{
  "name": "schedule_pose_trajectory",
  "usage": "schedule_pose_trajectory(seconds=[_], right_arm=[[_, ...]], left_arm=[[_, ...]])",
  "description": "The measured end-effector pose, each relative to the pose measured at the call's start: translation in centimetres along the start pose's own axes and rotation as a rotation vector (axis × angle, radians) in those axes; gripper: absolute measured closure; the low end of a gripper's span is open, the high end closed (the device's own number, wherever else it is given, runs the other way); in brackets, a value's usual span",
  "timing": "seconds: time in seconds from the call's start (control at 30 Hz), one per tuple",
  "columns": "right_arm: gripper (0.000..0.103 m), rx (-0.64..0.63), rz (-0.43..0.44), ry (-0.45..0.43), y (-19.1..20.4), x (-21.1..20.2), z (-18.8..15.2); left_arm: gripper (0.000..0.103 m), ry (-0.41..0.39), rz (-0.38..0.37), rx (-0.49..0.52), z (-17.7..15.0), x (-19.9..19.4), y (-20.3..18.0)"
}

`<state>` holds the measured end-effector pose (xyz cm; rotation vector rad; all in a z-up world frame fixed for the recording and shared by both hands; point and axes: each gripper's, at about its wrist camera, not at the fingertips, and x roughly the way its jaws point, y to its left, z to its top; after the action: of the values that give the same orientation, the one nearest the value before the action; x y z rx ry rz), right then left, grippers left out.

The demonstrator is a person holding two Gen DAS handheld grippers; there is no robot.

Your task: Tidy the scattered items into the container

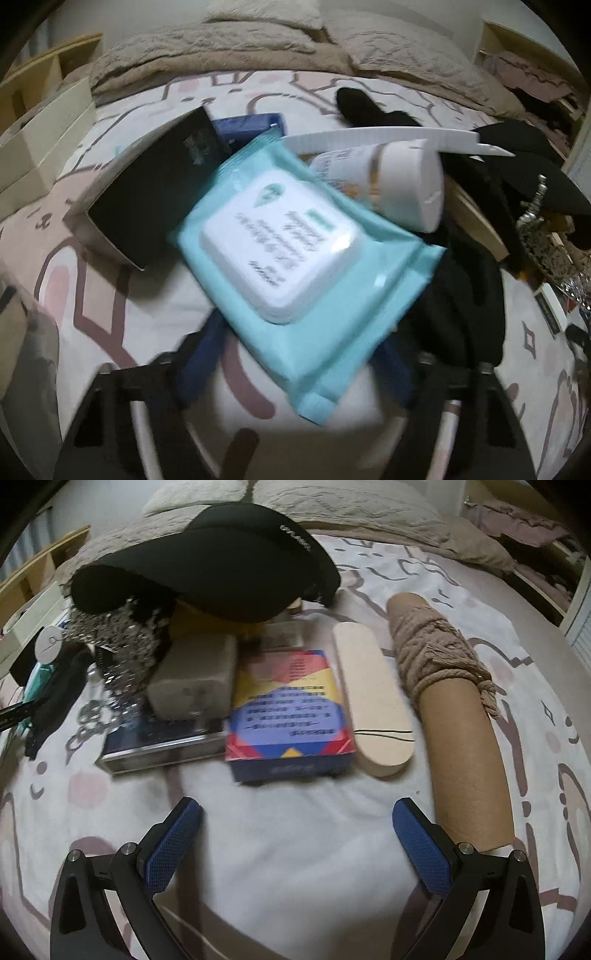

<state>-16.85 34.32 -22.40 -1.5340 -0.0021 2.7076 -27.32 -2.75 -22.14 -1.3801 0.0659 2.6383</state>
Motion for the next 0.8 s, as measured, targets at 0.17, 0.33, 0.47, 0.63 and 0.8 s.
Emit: schedule_pose_trajectory(seconds=[0.17, 0.33, 0.47, 0.63, 0.8], right_arm=[[0.0, 0.01, 0.004, -0.017, -0.3, -0.1, -0.2], [0.0, 0.016, 0.011, -0.033, -0.3, -0.1, -0.6], [0.0, 0.017, 0.013, -0.035, -0.2, -0.1, -0.7], [0.0, 0.027, 0.026, -0.036, -0.6, 0.0, -0.7], [0.0, 0.043, 0.047, -0.04, -0.7, 0.1, -0.5]], left_arm=[[0.041, -0.02, -0.035, -0.019, -0.5, -0.7, 0.5], [0.048, -0.03, -0.059, -0.035, -1.7, -1.9, 1.4], [0.05, -0.032, -0.082, -0.051, -3.3, -3.3, 1.8], [0.053, -0.031, -0.109, -0.057, -5.1, -4.9, 2.5], [0.054, -0.016, -0.126, -0.06, -7.0, -6.4, 3.0]])
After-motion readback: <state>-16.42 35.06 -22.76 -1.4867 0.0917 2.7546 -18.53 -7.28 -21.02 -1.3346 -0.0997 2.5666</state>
